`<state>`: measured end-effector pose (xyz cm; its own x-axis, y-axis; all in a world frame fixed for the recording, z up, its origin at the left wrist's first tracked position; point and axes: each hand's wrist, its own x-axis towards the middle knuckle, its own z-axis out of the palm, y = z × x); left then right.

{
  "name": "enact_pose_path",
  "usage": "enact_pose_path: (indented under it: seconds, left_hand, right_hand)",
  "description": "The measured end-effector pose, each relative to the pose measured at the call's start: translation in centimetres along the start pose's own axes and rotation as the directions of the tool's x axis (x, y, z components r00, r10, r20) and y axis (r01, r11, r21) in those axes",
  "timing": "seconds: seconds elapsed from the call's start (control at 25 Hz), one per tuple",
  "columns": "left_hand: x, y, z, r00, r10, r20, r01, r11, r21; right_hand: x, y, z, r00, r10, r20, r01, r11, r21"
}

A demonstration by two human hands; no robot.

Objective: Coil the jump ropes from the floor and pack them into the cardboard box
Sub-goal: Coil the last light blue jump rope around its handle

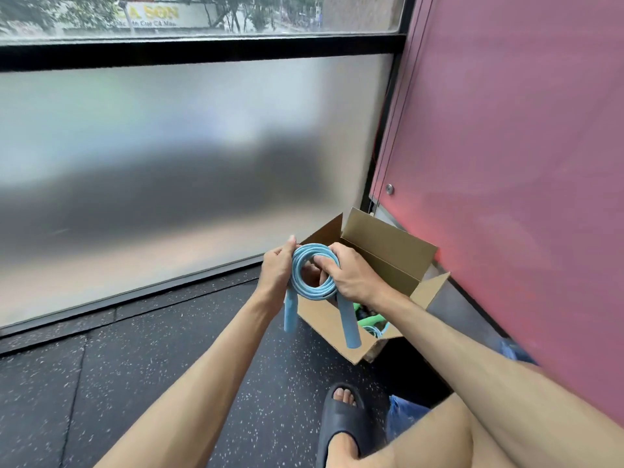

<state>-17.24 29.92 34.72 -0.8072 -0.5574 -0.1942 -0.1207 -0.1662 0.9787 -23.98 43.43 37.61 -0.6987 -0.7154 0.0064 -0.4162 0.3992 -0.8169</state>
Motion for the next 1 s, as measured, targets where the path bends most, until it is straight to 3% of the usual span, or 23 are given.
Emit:
enact_pose_path:
  seconds: [0.08,0.16,0.28,0.44,0.6,0.72,0.84,1.0]
  left_hand:
    - [0.6,-0.7,1.4,0.998,0.068,-0.006,-0.067,0.995,0.077]
    - [1.3,-1.7,2.4,0.997,0.048,0.059,-0.053,0.996,0.078]
    - [2.8,-4.0,3.9,0.971,-0.078,0.227,0.083,0.996,-0.012]
    - [4.8,-6.5,6.7,0.949,-0.197,0.245,0.24,0.957,-0.161]
    - [7.5,-9.1,10.6,0.935,-0.31,0.174,0.353,0.865,-0.357]
    - [10.6,-11.9,13.0,0.93,-0.362,0.061,0.346,0.811,-0.472]
    - [13.8,-15.0,14.4,0.894,-0.446,-0.046,0.382,0.811,-0.443]
    - [18.6,-18.9,14.2,0.779,-0.581,-0.236,0.507,0.805,-0.308]
  right_hand:
    - [0.2,1.0,-1.0,0.999,-0.015,-0.035,0.014,0.999,-0.05]
    - [0.5,2.1,-2.1,0.998,-0.003,-0.069,0.0,0.999,-0.044]
    - [0.9,4.0,-3.4,0.993,0.033,-0.112,-0.039,0.998,-0.046]
    - [3.2,7.7,-4.5,0.981,0.127,-0.148,-0.138,0.988,-0.064]
    - [8.2,12.2,-5.0,0.957,0.237,-0.165,-0.256,0.961,-0.106]
    - [12.0,16.4,-4.5,0.944,0.31,-0.117,-0.327,0.928,-0.177]
    - [14.8,21.2,-3.0,0.922,0.386,-0.042,-0.383,0.885,-0.267]
    - [17.5,26.2,0.0,0.885,0.463,0.05,-0.422,0.842,-0.335]
